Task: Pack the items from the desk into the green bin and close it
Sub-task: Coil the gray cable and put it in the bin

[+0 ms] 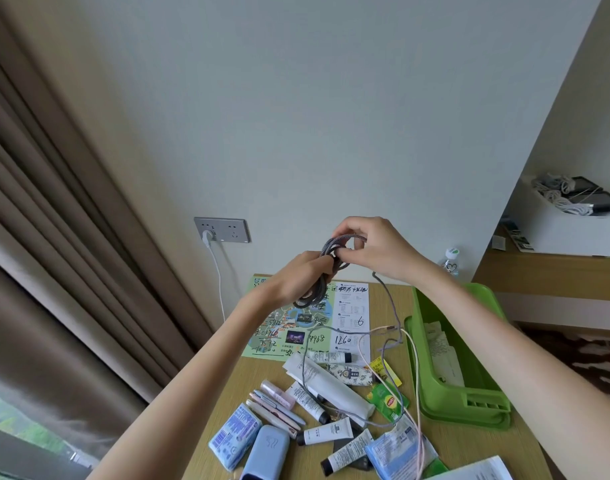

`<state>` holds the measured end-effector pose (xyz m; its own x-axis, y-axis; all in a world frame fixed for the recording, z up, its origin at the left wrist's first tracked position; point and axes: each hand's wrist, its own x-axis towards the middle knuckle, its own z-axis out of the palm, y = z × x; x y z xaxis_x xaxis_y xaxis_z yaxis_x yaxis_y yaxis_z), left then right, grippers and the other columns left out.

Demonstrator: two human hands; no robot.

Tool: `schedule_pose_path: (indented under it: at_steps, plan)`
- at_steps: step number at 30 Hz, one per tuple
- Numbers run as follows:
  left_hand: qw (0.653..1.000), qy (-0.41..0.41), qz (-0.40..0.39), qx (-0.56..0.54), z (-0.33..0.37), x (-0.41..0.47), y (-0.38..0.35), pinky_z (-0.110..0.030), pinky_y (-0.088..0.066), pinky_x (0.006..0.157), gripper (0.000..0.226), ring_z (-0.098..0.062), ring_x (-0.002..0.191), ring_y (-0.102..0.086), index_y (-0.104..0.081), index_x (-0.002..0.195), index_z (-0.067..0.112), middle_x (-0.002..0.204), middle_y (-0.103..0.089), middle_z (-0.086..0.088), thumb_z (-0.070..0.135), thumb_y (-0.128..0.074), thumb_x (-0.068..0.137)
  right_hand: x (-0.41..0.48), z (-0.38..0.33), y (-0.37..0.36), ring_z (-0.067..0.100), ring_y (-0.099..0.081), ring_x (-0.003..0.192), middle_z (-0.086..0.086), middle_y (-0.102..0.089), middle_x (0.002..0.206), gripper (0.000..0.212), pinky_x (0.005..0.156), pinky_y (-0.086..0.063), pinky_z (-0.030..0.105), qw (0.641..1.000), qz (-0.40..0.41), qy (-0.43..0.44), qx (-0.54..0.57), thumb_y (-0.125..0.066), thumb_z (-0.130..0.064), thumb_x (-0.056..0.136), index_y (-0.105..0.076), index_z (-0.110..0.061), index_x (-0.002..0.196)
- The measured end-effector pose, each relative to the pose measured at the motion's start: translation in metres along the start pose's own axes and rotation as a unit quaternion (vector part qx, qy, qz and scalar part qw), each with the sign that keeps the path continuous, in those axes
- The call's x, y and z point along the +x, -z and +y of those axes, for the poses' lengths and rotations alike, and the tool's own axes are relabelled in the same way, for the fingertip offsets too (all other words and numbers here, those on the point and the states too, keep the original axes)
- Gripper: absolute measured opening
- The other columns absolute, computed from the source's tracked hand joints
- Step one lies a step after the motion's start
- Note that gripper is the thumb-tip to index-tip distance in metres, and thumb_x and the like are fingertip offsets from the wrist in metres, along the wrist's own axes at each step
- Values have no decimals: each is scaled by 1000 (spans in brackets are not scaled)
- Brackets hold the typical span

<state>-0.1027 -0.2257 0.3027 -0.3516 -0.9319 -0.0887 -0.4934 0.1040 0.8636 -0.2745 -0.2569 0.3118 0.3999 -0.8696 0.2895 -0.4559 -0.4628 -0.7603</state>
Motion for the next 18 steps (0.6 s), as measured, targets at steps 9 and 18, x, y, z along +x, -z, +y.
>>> schedule_pose_path:
  at_steps: [9,18]
  plan:
    - [1000,-3,-4,14,-6,-4,3,-29,-32,66,23,-14,67,-42,-58,75,18,79,-51,-2,36,-50,87,6,2,10,4,-44,54,-9,-64,77,10,57,-34,19,999,-11,32,-42,-74,-7,79,-77,-10,88]
    - [998,-24,4,56,-10,-2,0,-24,-32,56,32,-8,53,-36,-49,76,11,66,-42,1,22,-36,103,7,18,18,10,-38,56,-6,-63,80,19,46,-27,18,974,-77,-97,192,-77,-16,80,-69,-12,97]
